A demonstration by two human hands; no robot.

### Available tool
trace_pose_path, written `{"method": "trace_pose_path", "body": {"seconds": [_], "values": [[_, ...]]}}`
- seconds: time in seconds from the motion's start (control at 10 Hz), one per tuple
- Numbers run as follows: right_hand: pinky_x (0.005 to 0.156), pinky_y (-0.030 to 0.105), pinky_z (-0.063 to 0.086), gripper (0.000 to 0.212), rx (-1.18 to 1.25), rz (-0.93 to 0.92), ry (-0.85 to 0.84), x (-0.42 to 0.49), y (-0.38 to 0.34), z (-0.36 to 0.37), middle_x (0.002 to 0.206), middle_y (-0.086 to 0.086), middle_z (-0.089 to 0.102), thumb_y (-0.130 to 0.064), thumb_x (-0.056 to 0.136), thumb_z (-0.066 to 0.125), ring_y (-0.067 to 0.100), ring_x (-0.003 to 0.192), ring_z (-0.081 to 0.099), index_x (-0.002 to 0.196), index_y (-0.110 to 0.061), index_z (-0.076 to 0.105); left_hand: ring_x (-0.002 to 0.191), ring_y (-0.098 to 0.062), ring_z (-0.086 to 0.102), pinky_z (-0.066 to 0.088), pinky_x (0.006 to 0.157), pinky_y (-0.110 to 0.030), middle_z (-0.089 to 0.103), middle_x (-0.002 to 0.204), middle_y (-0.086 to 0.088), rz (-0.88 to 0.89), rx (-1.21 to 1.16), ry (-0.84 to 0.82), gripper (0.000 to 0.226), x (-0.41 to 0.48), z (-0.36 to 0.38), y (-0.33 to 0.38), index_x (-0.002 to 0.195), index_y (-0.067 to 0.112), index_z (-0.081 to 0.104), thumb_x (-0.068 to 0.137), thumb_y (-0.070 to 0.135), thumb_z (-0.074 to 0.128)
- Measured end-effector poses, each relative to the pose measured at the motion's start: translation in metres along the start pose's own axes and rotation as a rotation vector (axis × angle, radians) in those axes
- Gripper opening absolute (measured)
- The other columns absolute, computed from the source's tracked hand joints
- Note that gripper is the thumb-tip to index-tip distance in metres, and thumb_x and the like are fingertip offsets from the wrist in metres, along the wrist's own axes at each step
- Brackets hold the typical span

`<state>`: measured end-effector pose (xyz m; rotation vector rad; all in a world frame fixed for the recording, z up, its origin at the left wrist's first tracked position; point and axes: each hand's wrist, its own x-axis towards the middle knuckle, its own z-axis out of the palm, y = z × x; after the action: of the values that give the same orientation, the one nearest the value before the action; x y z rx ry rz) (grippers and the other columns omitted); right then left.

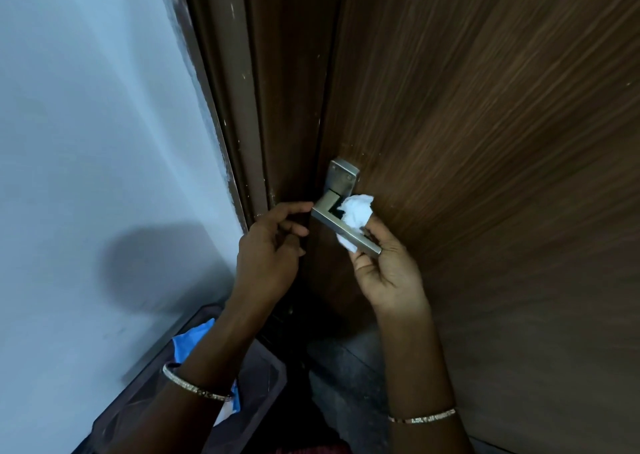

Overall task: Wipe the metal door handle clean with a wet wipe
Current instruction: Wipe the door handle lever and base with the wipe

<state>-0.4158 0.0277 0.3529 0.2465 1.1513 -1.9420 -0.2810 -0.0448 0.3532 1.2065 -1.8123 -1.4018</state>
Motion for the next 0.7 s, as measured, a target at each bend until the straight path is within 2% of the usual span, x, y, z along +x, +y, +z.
{"method": "trace_pose_path", "body": {"seconds": [0.1,0.2,0.3,0.4,0.5,0.6,0.7], "values": [[0.078,0.03,0.063,0.014,-0.088,-0.148,0.003,-0.002,0.004,0.004,0.088,0.008,0.08,-0.001,0.085,0.073,0.017,0.081,0.077,0.083,-0.011,0.083,0.073,0.0,0.064,0.06,0.077,-0.036,0.068,0.091,0.009,-0.002,-0.002,-0.002,0.054,0.0,0.001,0.0,0.119,0.033,0.068,0.09,-0.008,0.049],[0.083,0.027,0.061,0.014,-0.357,-0.521,0.13,-0.006,0.015,0.008,0.09,0.003,0.081,-0.003,0.083,0.076,0.012,0.091,0.077,0.091,-0.013,0.082,0.072,-0.002,0.064,0.059,0.075,-0.033,0.068,0.091,0.008,0.002,-0.006,0.004,0.053,0.001,0.0,0.0,0.118,0.034,0.068,0.09,-0.007,0.05],[0.077,0.013,0.057,0.016,-0.679,-0.873,0.224,-0.011,0.029,0.009,0.094,-0.002,0.079,-0.003,0.085,0.076,-0.005,0.086,0.073,0.1,-0.007,0.08,0.07,-0.002,0.065,0.057,0.071,-0.028,0.069,0.09,0.008,-0.01,-0.011,-0.001,0.053,0.0,0.0,0.0,0.117,0.035,0.068,0.09,-0.007,0.049],[0.079,0.003,0.05,0.016,-0.918,-1.1,0.222,-0.014,0.031,0.011,0.103,0.005,0.077,-0.006,0.09,0.072,-0.004,0.09,0.069,0.104,-0.003,0.078,0.073,-0.005,0.066,0.059,0.071,-0.027,0.069,0.09,0.007,-0.023,-0.028,-0.009,0.052,-0.001,0.001,0.0,0.118,0.035,0.068,0.091,-0.006,0.049],[0.078,0.0,0.046,0.015,-1.107,-1.214,0.225,-0.015,0.023,0.013,0.102,0.005,0.077,-0.009,0.092,0.07,0.001,0.088,0.066,0.103,-0.004,0.078,0.075,-0.009,0.067,0.059,0.072,-0.027,0.07,0.09,0.007,-0.04,-0.044,-0.016,0.052,-0.001,0.0,0.0,0.117,0.036,0.068,0.091,-0.005,0.049],[0.076,0.005,0.05,0.013,-1.16,-1.222,0.096,-0.014,0.014,0.006,0.102,0.003,0.076,-0.008,0.092,0.071,0.004,0.089,0.069,0.102,-0.007,0.078,0.071,-0.008,0.067,0.058,0.072,-0.027,0.07,0.09,0.008,-0.045,-0.042,-0.024,0.051,-0.002,0.001,0.001,0.119,0.034,0.067,0.092,-0.005,0.049],[0.081,0.016,0.056,0.015,-1.284,-1.165,-0.201,-0.015,0.001,0.003,0.106,0.001,0.076,-0.005,0.092,0.069,0.007,0.098,0.07,0.105,-0.008,0.077,0.071,-0.008,0.067,0.056,0.068,-0.021,0.07,0.089,0.006,-0.046,-0.051,-0.037,0.051,-0.003,0.0,0.002,0.12,0.034,0.067,0.092,-0.005,0.05]]}}
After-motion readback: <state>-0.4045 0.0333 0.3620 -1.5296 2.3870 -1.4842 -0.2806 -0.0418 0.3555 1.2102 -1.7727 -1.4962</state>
